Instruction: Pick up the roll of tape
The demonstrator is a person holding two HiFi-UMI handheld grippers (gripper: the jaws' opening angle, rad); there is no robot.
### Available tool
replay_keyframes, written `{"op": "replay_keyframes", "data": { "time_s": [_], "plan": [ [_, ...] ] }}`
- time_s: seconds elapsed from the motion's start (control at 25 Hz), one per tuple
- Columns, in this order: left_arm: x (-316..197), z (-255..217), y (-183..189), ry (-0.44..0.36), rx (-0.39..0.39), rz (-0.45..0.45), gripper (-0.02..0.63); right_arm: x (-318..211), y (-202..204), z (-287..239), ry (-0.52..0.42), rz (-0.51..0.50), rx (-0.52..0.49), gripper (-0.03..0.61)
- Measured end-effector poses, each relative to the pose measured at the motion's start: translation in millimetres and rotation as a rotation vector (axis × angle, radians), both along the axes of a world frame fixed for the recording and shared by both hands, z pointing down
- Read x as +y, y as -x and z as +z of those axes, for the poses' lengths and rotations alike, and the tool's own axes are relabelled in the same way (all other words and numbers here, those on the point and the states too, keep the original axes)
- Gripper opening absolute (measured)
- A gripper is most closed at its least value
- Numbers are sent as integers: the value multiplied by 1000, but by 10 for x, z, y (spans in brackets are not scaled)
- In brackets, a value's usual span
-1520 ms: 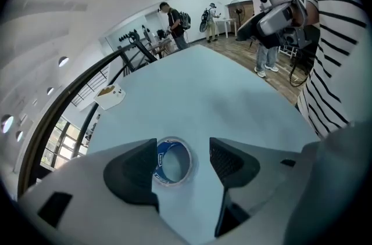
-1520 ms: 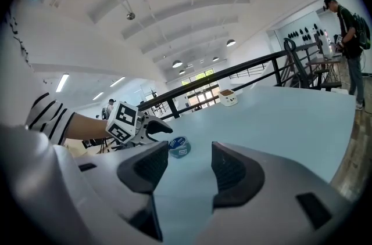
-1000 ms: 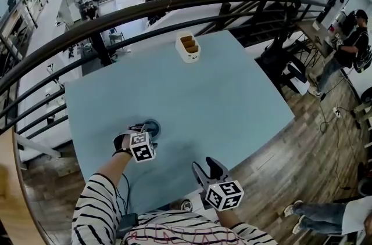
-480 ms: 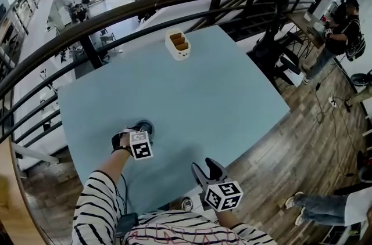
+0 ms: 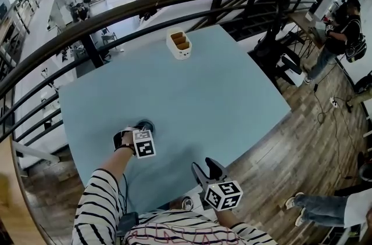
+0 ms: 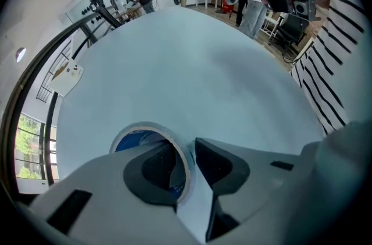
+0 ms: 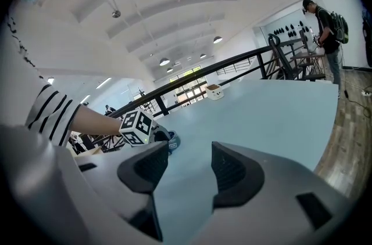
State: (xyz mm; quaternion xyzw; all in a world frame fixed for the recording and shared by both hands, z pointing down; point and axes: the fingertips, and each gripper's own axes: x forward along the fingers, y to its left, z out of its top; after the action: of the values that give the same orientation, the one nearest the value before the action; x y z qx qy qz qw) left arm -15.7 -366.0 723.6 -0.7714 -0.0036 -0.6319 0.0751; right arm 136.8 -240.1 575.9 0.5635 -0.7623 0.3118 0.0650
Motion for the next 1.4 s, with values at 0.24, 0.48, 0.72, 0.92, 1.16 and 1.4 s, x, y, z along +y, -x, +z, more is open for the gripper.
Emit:
{"op": "replay_keyframes", "data": {
  "time_s": [0.24, 0.48, 0.72, 0.92, 1.16, 1.4],
  "plan": [
    [4, 30, 9, -10, -14, 6, 109, -25, 55, 10, -4, -17, -2, 227],
    [21, 39, 16, -56, -13, -9, 101, 4, 28, -15, -12, -27, -1, 227],
    [11, -88, -52, -123, 37, -40, 87, 81, -1, -22, -20, -44, 2, 227],
    [66, -340, -87, -164, 119, -117, 86, 145, 36, -81, -36, -77, 6, 227],
    [258, -624, -140, -216, 230, -223, 86, 235, 39, -125, -60, -126, 10, 227],
    [504, -921, -76, -289, 321, -309, 85, 353, 101, -191, -83, -173, 14, 227]
  ]
}}
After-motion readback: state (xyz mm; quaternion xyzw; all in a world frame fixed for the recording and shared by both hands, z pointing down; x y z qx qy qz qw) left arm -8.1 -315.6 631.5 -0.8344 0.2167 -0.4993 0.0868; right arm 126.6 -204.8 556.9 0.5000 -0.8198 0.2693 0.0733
